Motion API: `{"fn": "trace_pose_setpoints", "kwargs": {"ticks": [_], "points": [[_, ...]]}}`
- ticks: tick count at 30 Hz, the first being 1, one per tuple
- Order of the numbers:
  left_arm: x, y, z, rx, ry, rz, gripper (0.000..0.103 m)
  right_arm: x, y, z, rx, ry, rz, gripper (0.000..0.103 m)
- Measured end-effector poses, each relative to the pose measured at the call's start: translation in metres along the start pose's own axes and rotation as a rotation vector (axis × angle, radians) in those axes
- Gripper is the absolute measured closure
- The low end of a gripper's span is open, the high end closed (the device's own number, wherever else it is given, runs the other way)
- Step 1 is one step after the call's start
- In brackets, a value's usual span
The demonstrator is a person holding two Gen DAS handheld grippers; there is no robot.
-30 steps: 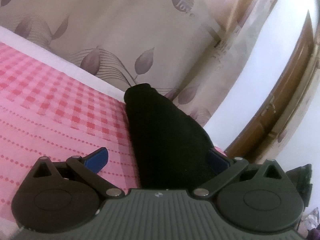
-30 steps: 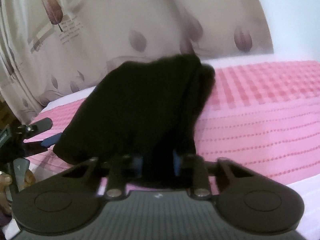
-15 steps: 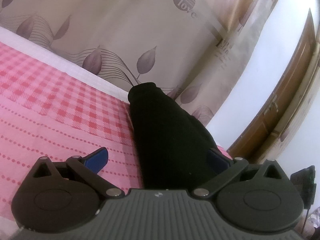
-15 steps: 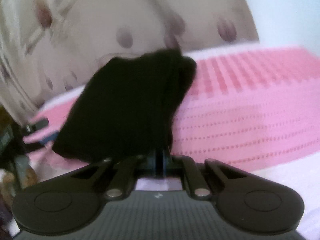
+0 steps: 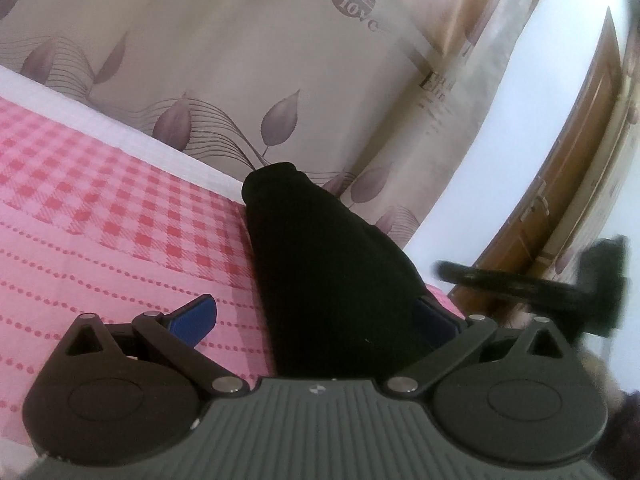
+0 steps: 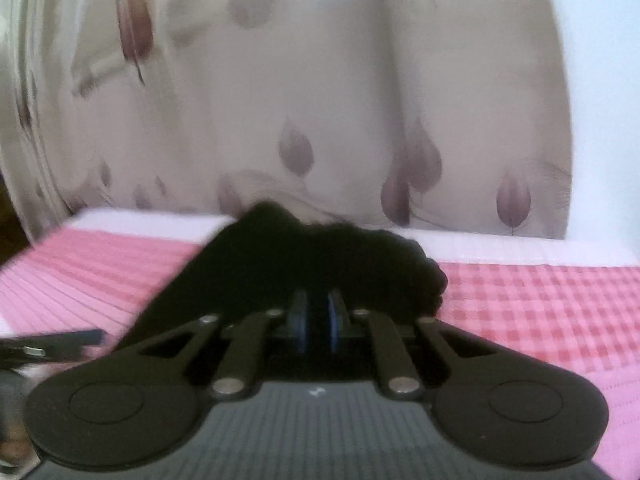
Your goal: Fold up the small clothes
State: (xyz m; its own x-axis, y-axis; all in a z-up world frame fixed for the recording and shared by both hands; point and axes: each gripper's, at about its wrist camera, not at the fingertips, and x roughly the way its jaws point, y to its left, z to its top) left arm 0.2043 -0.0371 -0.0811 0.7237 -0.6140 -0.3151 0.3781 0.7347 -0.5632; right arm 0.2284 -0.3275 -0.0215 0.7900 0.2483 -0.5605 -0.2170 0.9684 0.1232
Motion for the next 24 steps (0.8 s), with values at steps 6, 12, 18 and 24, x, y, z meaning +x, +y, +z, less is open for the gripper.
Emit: {"fn": "trace_pose_setpoints", "kwargs": {"ticks": [6,12,18,24], "points": [[0.002,-0.005,0.000,0.035,0.025,0.007,0.000,0.027,-0.031,-0.034,0.161,0.038,-0.033,0.093],[0.004,-0.008,-0.001,0.057,0.036,0.027,0.000,-0.009,0.005,-0.019,0.054,-0.117,-0.072,0.072],[0.007,-0.010,-0.001,0.076,0.047,0.064,0.000,0.023,0.008,-0.032,-0.026,0.015,-0.151,0.023],[0.010,-0.011,-0.002,0.091,0.059,0.104,0.000,0.035,-0.031,-0.044,0.225,0.064,-0.090,0.000]]}}
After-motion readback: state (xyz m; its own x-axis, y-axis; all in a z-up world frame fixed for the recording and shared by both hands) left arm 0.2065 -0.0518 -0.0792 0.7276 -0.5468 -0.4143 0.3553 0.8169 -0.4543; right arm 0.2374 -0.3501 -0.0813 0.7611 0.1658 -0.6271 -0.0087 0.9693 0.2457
